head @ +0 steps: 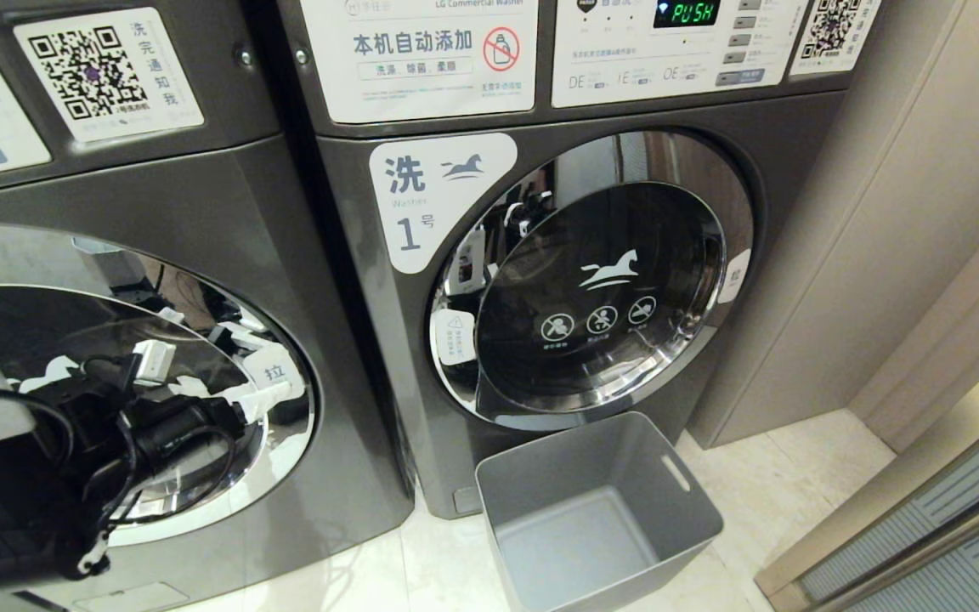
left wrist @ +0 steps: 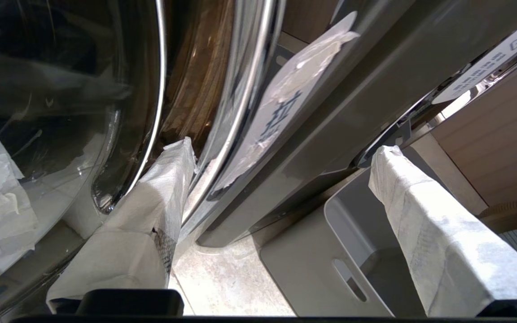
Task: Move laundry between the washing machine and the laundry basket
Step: Open the lid of the washing machine
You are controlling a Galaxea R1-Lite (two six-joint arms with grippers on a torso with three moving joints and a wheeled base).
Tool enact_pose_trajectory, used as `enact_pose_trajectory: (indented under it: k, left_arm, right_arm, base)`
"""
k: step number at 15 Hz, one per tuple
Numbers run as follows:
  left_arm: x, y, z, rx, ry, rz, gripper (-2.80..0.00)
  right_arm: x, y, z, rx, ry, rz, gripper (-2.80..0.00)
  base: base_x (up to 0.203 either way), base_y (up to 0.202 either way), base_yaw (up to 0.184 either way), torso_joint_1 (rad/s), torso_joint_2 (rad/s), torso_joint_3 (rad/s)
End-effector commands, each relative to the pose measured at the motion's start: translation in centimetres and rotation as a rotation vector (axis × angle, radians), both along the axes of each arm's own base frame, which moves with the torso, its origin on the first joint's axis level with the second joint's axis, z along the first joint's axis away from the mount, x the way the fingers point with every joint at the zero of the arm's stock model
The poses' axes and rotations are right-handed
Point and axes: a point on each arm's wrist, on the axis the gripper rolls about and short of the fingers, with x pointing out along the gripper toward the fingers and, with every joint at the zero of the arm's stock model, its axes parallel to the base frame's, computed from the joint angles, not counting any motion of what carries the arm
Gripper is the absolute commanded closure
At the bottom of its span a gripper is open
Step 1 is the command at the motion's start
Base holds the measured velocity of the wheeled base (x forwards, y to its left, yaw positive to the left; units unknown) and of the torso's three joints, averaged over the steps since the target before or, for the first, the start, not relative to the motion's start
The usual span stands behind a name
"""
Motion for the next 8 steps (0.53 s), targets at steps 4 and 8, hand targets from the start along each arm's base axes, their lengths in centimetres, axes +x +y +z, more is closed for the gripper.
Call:
enact_pose_trajectory:
  k: [4, 8]
  left_arm:
    - [0.5, 0.4, -1.0, -0.004, 0.011, -0.004, -2.80]
    - [0.4, 2.0, -1.3, -0.014, 0.009, -0.042, -2.80]
  right_arm:
    - [0.0, 0.0, 0.0, 0.000, 0.000, 0.000, 0.00]
    - [0.0, 0.0, 0.0, 0.000, 0.000, 0.000, 0.00]
  base:
    - [0.000, 0.000, 0.000, 0.000, 0.00, 0.000]
    - [0.000, 0.000, 0.000, 0.000, 0.00, 0.000]
